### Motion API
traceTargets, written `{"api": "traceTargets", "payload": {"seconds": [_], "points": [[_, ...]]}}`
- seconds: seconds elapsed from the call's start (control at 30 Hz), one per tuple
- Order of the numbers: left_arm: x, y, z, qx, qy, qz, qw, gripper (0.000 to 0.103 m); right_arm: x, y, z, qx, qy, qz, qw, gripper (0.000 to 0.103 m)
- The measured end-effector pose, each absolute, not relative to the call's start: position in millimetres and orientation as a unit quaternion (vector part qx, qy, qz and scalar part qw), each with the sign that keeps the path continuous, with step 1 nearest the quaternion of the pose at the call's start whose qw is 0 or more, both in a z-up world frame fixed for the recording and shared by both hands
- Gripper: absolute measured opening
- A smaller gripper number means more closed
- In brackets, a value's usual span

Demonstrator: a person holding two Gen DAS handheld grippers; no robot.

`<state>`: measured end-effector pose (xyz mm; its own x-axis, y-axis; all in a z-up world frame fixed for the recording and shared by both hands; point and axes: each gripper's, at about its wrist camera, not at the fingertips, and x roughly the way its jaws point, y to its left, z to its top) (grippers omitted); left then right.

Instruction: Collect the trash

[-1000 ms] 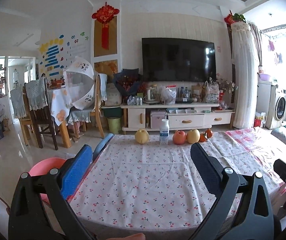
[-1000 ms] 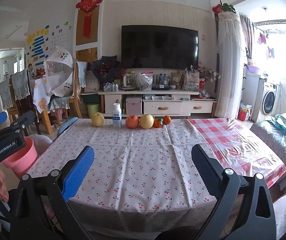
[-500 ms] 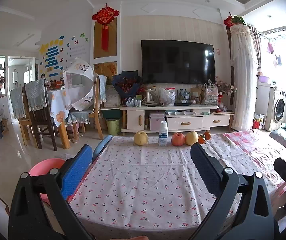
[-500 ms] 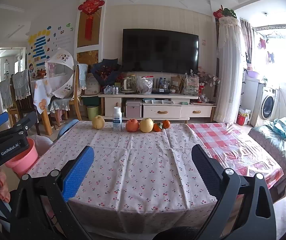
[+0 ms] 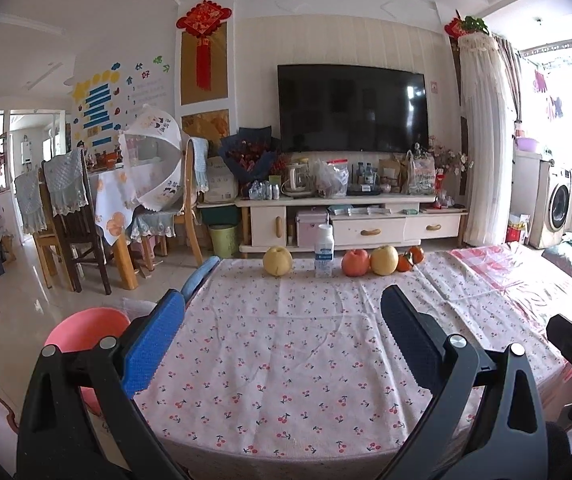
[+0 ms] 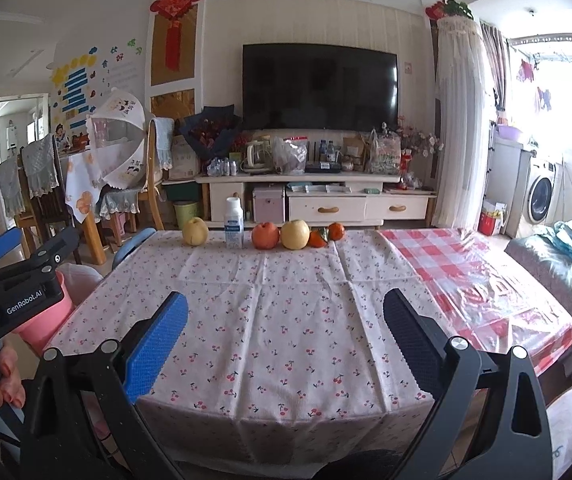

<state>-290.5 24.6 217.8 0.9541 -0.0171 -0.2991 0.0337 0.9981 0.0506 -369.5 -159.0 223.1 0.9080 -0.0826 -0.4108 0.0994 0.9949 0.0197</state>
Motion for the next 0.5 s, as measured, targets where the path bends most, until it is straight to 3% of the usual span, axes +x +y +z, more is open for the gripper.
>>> {"api": "traceTargets", "payload": {"seconds": [0.5], "points": [[-171, 12, 137, 0.000, 0.294, -0.019, 0.956, 0.099, -263, -179, 154, 0.044, 0.296, -0.055, 0.952, 0.097]]}}
